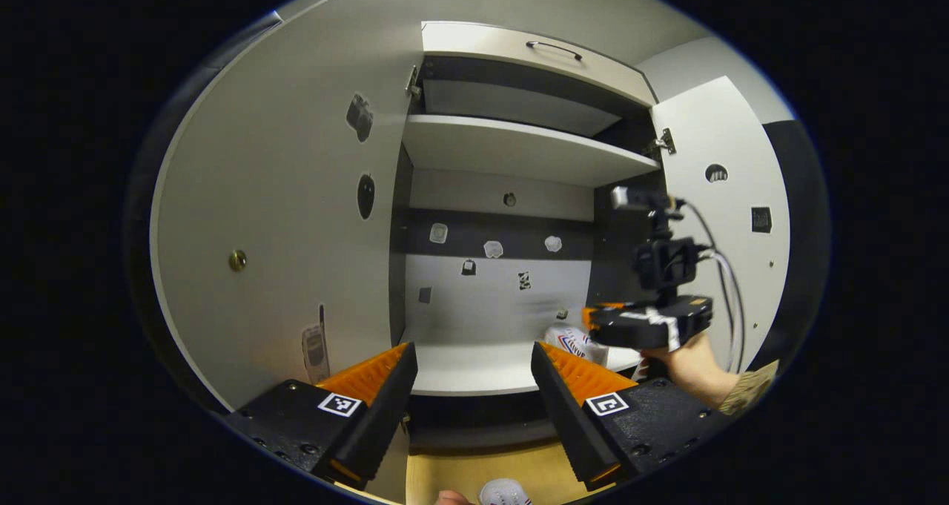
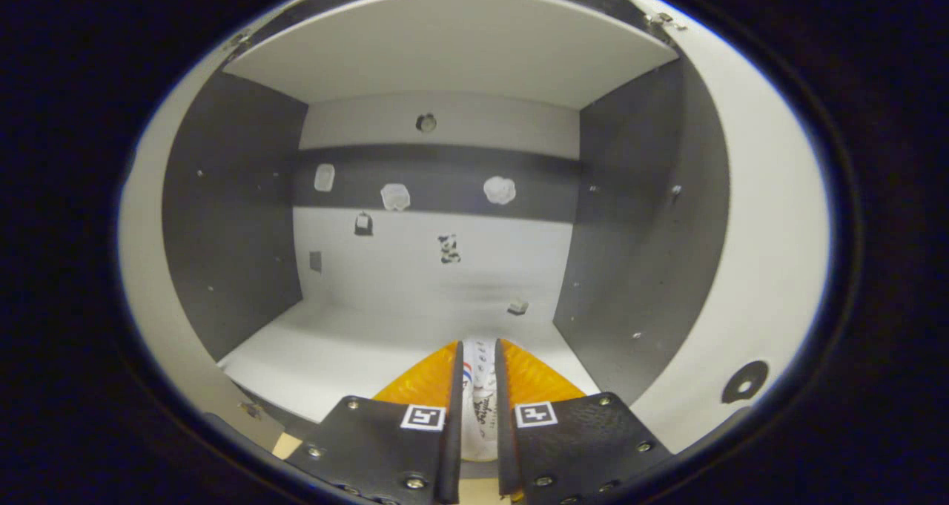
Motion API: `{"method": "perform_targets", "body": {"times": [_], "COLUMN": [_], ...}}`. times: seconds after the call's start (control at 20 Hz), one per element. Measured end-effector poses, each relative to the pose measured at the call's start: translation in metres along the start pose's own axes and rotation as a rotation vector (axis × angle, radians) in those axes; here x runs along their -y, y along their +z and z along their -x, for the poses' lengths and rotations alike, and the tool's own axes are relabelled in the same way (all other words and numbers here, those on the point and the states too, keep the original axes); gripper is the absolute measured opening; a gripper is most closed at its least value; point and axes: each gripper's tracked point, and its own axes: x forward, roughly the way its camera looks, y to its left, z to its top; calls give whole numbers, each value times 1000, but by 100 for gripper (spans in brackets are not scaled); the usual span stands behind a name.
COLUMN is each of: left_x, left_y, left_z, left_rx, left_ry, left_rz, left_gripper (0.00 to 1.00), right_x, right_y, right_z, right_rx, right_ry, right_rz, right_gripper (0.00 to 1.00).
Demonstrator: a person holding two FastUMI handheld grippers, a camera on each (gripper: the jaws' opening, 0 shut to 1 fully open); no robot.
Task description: Grab one shoe with the right hand and put it into the shoe cabinet, grab the other shoe with the left hand and put it into the shoe cabinet; then close the right door with the right hand and the left door with the left hand.
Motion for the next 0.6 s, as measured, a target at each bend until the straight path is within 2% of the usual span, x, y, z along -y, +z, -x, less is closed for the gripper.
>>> {"method": "perform_targets", "body": {"times": [0.3,0.6], "left_x": [11,34], "left_y": [-44,-137], "left_z": [-6,-11], "left_rx": [-99,-319], "left_ry": [-16,-70], "left_rz": [-34,-17], "left_gripper": [96,97], "right_x": [9,14], "right_y": [61,117], "right_z": [87,166], "right_rx": [147,290], "right_ry": [16,9], "right_rz": [19,30], "right_gripper": [24,24]}}
